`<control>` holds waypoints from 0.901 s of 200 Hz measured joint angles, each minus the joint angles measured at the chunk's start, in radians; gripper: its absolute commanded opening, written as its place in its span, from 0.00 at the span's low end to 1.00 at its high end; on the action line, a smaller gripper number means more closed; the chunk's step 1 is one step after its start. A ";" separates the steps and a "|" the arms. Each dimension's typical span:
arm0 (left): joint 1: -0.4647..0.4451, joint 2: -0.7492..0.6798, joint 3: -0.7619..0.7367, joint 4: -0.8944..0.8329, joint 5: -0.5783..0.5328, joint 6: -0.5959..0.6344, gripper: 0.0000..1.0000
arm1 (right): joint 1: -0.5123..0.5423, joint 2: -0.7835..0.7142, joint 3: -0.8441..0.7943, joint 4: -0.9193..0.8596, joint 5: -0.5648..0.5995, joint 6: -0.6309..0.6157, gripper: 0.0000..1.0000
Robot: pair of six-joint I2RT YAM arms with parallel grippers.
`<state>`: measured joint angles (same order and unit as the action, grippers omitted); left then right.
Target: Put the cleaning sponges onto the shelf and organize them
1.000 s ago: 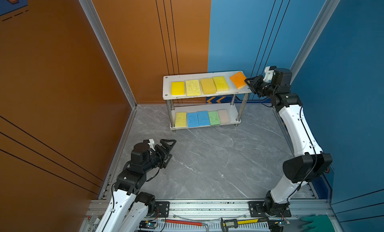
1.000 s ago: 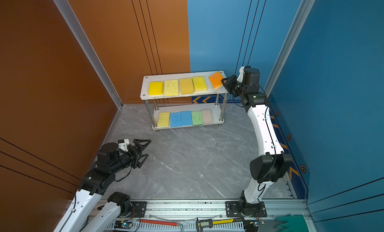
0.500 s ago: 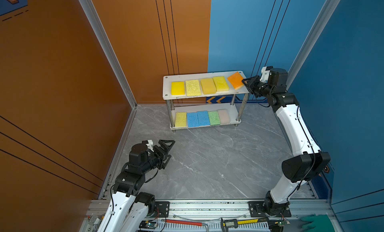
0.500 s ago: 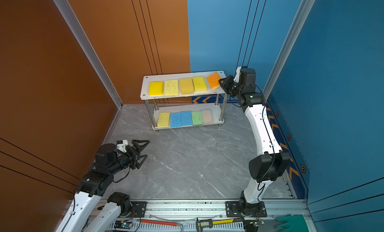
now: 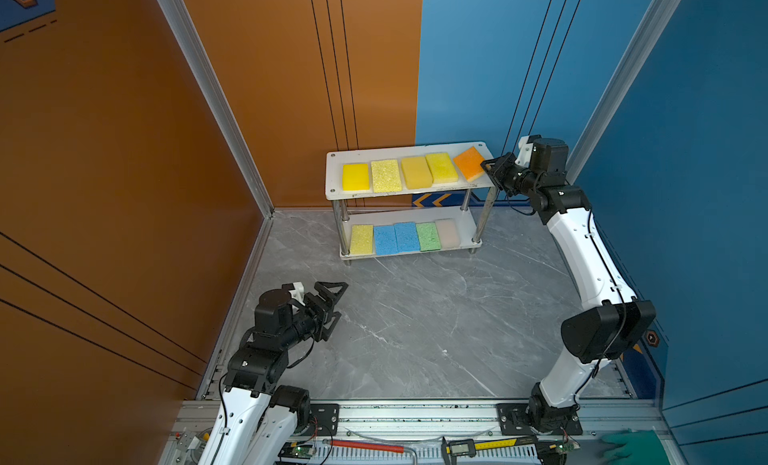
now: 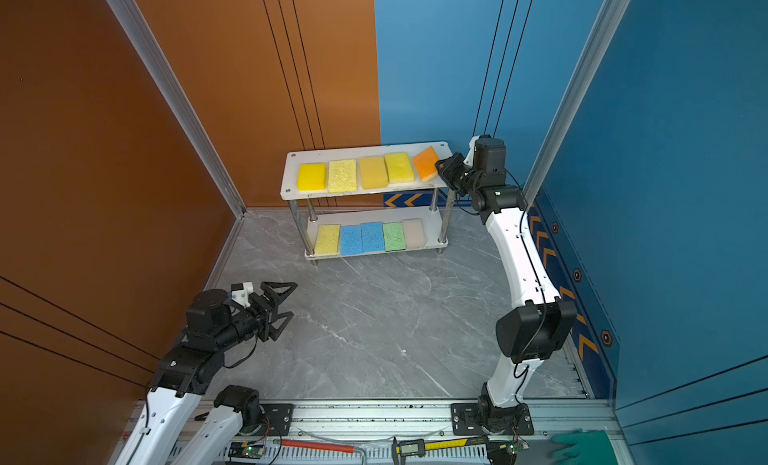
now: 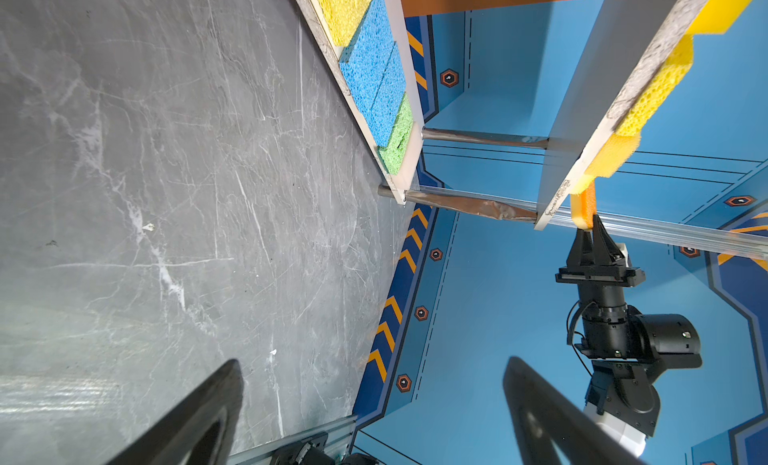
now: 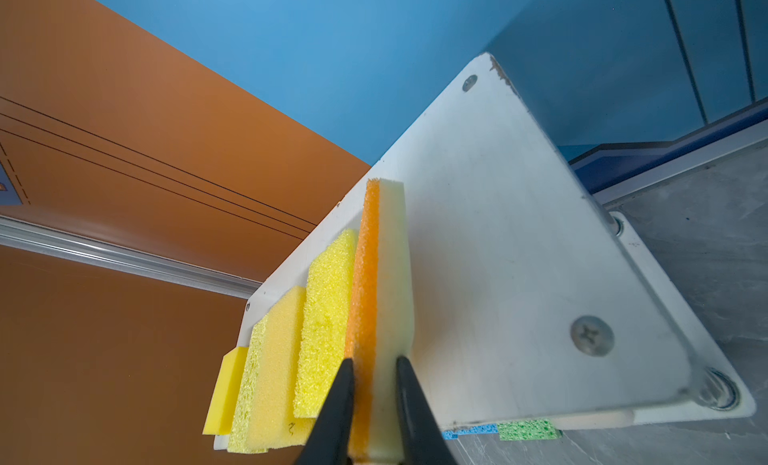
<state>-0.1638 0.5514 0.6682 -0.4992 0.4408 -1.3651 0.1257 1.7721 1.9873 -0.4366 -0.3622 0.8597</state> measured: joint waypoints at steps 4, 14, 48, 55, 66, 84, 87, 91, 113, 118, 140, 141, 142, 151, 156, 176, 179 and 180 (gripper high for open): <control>0.001 0.000 0.000 0.000 0.002 0.000 0.98 | 0.000 0.002 0.000 0.000 0.001 0.000 0.18; 0.004 0.000 0.000 0.000 0.006 0.000 0.98 | 0.000 0.006 0.000 0.000 0.002 0.000 0.18; 0.015 0.000 0.000 -0.001 0.014 0.000 0.98 | 0.000 0.009 0.000 0.000 0.002 0.000 0.18; 0.017 0.000 0.000 -0.001 0.015 0.000 0.98 | 0.000 0.009 0.000 0.000 0.002 0.000 0.18; 0.020 0.000 0.000 -0.001 0.018 0.000 0.98 | 0.000 0.009 0.000 0.000 0.002 0.000 0.18; 0.022 0.000 0.000 -0.001 0.018 0.001 0.98 | 0.000 0.009 0.000 0.000 0.002 0.000 0.18; 0.022 0.000 0.000 -0.001 0.018 0.001 0.98 | 0.000 0.009 0.000 0.000 0.002 0.000 0.18; 0.024 0.000 0.000 -0.002 0.019 0.005 0.98 | 0.000 0.010 0.000 0.000 0.002 0.000 0.18; 0.048 0.007 0.008 -0.026 0.022 0.023 0.98 | 0.000 0.011 0.000 0.000 0.002 0.000 0.18; 0.052 0.011 0.012 -0.032 0.022 0.031 0.98 | 0.000 0.012 0.000 0.000 0.002 0.000 0.18; 0.065 0.023 0.033 -0.053 0.029 0.051 0.98 | 0.000 0.016 0.000 0.001 0.002 0.000 0.18; 0.066 0.023 0.034 -0.053 0.029 0.052 0.98 | 0.000 0.016 0.000 0.001 0.002 0.000 0.18; 0.066 0.023 0.035 -0.055 0.029 0.053 0.98 | 0.000 0.017 0.000 0.001 0.002 0.000 0.18; 0.068 0.026 0.041 -0.061 0.032 0.061 0.98 | 0.000 0.019 0.000 0.000 0.002 0.000 0.18; 0.068 0.026 0.045 -0.064 0.032 0.063 0.98 | 0.000 0.020 0.000 0.000 0.002 0.000 0.18; 0.072 0.029 0.051 -0.071 0.036 0.071 0.98 | 0.001 0.021 0.000 0.001 0.003 0.000 0.18; 0.072 0.030 0.052 -0.071 0.036 0.072 0.98 | 0.001 0.021 0.000 0.001 0.004 0.000 0.18; 0.072 0.030 0.052 -0.071 0.036 0.072 0.98 | 0.001 0.021 0.000 0.001 0.004 0.000 0.18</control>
<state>-0.0914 0.5812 0.7200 -0.5705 0.4767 -1.2930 0.1268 1.7927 1.9873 -0.4358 -0.3580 0.8600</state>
